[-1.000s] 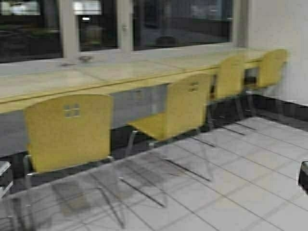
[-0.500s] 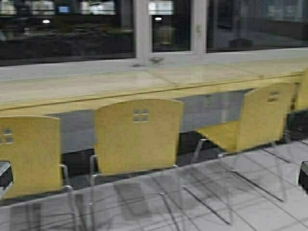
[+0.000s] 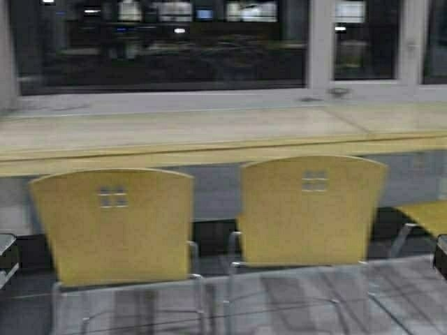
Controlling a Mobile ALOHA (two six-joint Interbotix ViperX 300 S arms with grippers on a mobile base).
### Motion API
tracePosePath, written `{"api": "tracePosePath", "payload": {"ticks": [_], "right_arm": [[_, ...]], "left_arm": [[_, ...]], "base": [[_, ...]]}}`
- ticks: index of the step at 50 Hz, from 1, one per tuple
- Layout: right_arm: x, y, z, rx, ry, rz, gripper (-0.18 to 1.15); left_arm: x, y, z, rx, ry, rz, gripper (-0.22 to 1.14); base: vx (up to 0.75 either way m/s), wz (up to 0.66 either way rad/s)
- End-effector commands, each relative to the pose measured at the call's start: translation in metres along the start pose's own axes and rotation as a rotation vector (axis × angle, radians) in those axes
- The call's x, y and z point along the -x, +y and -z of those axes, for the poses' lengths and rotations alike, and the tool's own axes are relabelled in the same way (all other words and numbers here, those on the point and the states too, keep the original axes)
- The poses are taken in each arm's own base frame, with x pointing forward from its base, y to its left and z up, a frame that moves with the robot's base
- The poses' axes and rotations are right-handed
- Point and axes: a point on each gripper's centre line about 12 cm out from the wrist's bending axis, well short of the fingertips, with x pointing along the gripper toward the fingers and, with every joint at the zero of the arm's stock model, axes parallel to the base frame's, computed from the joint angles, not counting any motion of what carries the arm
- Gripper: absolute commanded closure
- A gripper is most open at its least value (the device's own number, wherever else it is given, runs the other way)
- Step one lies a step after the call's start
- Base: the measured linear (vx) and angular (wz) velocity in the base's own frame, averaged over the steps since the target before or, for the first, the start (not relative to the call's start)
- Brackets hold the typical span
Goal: Push the chairs under the table
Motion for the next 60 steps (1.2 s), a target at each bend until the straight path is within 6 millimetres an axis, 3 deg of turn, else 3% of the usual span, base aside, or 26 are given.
{"api": "tracePosePath", "payload": {"ticks": [1,20,29,38,49,54,60], "right_arm": [[-0.003,0.001,-0.003,-0.003,-0.001,-0.002,0.93],[-0.012,0.031,0.010,-0.013,0.148,-0.110,0.93],[-0.026,0.054,0.026,-0.011,0.264,-0.178,0.93],[-0.069,0.075,0.047,-0.074,0.401,-0.180,0.92],[-0.130,0.099,0.084,-0.177,0.528,-0.146,0.92],[-0.146,0.106,0.101,-0.217,0.576,-0.127,0.92],[-0.149,0.110,0.114,-0.245,0.610,-0.116,0.92]], "left_arm": [[-0.007,0.001,0.001,0.046,0.019,-0.004,0.89],[-0.019,0.000,0.007,0.189,0.100,-0.007,0.89],[-0.022,0.000,0.012,0.416,0.147,-0.030,0.89],[-0.039,0.000,0.022,0.627,0.212,-0.070,0.89],[-0.066,-0.001,0.053,0.817,0.349,-0.154,0.89],[-0.082,-0.005,0.069,0.869,0.422,-0.183,0.88],[-0.096,-0.024,0.086,0.879,0.509,-0.161,0.88]], "base": [[0.15,0.45],[0.14,0.36],[0.14,0.19],[0.15,0.04],[0.13,-0.04],[0.14,-0.04],[0.13,-0.02]]}}
